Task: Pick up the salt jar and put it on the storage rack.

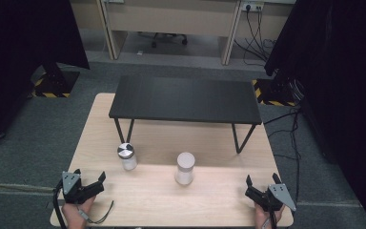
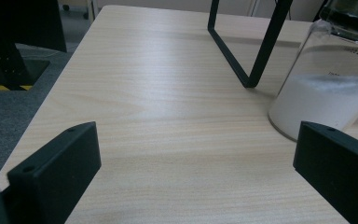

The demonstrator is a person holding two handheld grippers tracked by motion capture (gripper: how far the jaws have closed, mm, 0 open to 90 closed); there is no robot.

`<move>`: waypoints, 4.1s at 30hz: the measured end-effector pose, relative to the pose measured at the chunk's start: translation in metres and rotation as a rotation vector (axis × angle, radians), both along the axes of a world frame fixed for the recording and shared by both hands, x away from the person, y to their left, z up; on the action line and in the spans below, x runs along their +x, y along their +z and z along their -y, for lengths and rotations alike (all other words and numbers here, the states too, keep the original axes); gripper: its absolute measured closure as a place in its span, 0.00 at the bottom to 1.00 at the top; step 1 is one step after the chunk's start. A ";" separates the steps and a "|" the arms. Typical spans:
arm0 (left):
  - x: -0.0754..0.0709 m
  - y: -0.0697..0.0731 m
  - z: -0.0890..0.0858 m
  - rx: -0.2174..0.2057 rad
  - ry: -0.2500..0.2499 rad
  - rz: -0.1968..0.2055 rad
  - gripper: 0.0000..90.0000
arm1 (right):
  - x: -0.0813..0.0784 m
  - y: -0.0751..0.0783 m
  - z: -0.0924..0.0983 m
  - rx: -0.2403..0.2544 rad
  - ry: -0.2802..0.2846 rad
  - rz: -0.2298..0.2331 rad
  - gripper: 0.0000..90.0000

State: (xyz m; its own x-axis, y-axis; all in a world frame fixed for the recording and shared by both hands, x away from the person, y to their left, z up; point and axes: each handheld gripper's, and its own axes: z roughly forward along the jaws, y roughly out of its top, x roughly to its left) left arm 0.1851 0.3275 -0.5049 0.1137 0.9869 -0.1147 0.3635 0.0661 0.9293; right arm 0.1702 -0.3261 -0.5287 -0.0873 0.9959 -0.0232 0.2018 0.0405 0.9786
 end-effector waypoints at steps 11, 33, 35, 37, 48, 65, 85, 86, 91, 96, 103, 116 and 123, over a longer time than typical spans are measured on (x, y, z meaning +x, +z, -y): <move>0.000 0.002 -0.003 -0.015 -0.032 0.007 0.00 | 0.000 0.000 0.000 0.002 0.000 0.000 0.00; 0.008 0.007 0.019 -0.009 -0.092 0.014 0.02 | -0.001 -0.002 0.003 0.014 0.005 0.015 0.00; 0.009 0.008 0.022 -0.003 -0.102 0.017 0.02 | -0.001 -0.002 0.003 0.017 0.006 0.016 0.00; 0.011 0.010 0.025 0.001 -0.110 0.021 0.02 | -0.002 -0.003 0.003 0.017 0.006 0.018 0.00; 0.019 0.016 0.039 0.013 -0.147 0.044 0.02 | -0.003 -0.004 0.004 0.021 0.006 0.028 0.00; 0.042 0.026 0.063 0.052 -0.212 0.039 0.07 | -0.004 -0.006 0.004 0.032 0.004 0.039 0.00; 0.070 0.032 0.077 0.084 -0.200 -0.020 0.24 | -0.004 -0.007 0.005 0.032 0.006 0.045 0.00; 0.070 0.033 0.077 0.085 -0.198 -0.023 0.24 | -0.004 -0.007 0.005 0.032 0.006 0.045 0.00; 0.071 0.033 0.080 0.111 -0.193 -0.025 0.30 | -0.004 -0.007 0.005 0.029 0.008 0.045 0.00; 0.072 0.034 0.080 0.108 -0.188 -0.033 0.33 | -0.004 -0.006 0.005 0.024 0.008 0.044 0.00; 0.073 0.036 0.082 0.117 -0.183 -0.040 0.34 | -0.004 -0.006 0.005 0.022 0.009 0.042 0.00; 0.068 0.038 0.078 0.082 -0.193 -0.048 0.34 | -0.004 -0.006 0.005 0.021 0.007 0.042 0.00; 0.063 0.047 0.080 0.092 -0.203 -0.050 0.34 | -0.004 -0.007 0.005 0.025 0.007 0.045 0.00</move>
State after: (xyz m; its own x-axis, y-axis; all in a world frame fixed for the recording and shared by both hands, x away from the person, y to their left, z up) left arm 0.2485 0.2472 -0.4579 0.3077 0.9508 -0.0359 0.4061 -0.0970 0.9087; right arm 0.1661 -0.3310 -0.5352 -0.0935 0.9956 -0.0020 0.1578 0.0168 0.9873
